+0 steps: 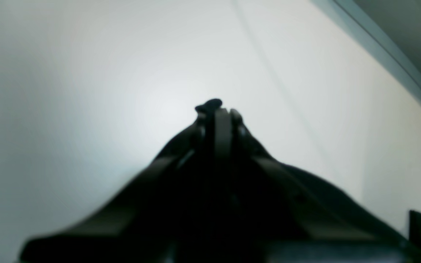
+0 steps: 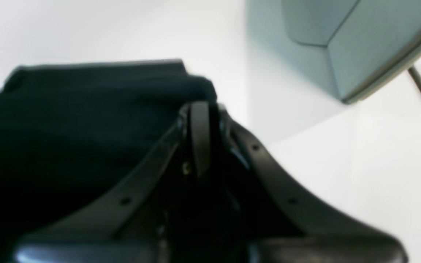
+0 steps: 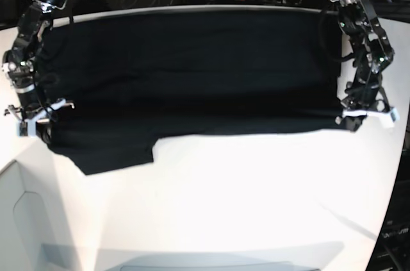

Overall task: Fold the T-shirt properly
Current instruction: 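Grasp the hem corners and fold the hem over toward the collar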

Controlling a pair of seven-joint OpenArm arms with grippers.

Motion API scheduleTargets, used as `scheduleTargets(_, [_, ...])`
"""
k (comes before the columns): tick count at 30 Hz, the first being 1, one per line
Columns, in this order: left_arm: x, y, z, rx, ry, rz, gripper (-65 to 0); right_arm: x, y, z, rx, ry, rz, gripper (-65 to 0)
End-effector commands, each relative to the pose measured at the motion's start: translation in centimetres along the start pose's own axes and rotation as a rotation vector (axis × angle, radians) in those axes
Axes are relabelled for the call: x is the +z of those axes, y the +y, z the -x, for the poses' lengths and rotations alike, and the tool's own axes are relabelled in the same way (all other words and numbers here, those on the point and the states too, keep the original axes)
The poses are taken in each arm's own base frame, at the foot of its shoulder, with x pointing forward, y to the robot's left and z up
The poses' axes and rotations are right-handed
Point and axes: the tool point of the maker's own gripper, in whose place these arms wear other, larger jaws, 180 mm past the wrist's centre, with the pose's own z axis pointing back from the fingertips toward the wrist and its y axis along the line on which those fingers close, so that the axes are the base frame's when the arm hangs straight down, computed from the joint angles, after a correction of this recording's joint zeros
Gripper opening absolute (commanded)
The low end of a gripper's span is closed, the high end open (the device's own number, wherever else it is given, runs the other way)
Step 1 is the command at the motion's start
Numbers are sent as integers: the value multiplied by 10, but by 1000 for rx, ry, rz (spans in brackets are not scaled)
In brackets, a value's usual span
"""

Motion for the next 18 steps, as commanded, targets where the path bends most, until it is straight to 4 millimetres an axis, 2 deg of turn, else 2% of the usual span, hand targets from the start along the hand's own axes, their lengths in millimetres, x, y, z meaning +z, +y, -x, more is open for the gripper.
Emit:
scheduleTargets(1, [8,-3,-15,3,-54,20,-650,8,-13,-19,27,-58,29,-650])
scheduleTargets(7, [30,21,12,60,3,-6,-650,29,-16,-1,23,-22,56,-650])
scheduleTargets(12, [37,35,37,83,49,-43,-650,42,-12,24,25,38,46,-650])
scheduleTargets(18, [38,40,52,105,80,-59,-650,54,-9,46,27,97,36,-650])
